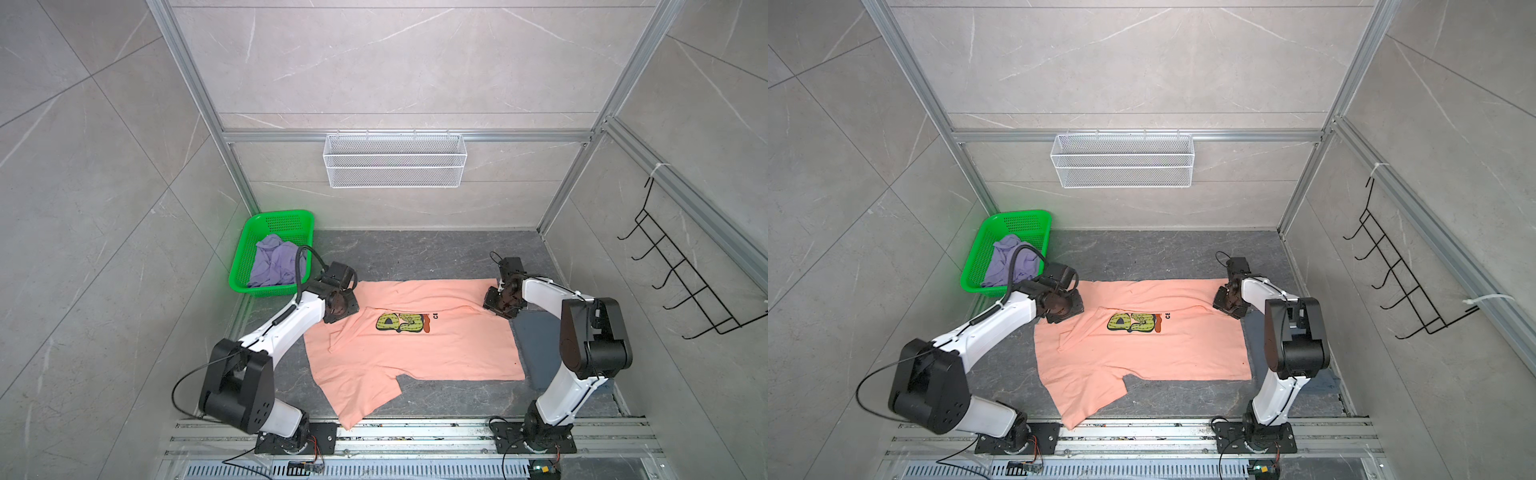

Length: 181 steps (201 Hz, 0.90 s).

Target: Fold and stack the t-shirts

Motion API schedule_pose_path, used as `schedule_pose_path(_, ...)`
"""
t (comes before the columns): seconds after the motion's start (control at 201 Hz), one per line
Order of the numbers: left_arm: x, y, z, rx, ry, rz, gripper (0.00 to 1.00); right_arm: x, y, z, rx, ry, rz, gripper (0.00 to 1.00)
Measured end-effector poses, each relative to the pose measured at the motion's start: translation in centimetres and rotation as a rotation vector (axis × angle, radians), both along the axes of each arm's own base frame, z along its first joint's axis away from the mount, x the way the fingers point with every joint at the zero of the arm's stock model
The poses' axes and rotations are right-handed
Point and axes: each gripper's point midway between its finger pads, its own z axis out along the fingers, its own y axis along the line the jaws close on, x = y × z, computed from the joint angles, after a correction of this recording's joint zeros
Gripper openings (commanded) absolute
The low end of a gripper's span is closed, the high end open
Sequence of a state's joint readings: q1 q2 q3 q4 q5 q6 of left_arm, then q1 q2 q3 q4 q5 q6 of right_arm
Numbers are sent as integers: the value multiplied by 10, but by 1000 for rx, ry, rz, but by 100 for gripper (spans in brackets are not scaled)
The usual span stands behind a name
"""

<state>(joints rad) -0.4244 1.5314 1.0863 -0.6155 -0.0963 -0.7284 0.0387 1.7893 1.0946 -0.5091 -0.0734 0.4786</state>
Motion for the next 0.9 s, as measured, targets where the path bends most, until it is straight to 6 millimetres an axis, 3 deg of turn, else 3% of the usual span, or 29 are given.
schedule_pose_path(0.119,19,-37,-22,-11,39,-64,48,-1,0,0,2,3,1,49)
schedule_pose_path(0.249,26,-59,-44,-14,68,-102,48,-1,0,0,2,6,1,49)
schedule_pose_path(0.413,27,-59,-60,2,98,-97,48,-6,0,-1,1,13,1,49)
schedule_pose_path(0.901,41,-62,-58,10,79,-72,43,-8,-2,-2,1,18,-5,49)
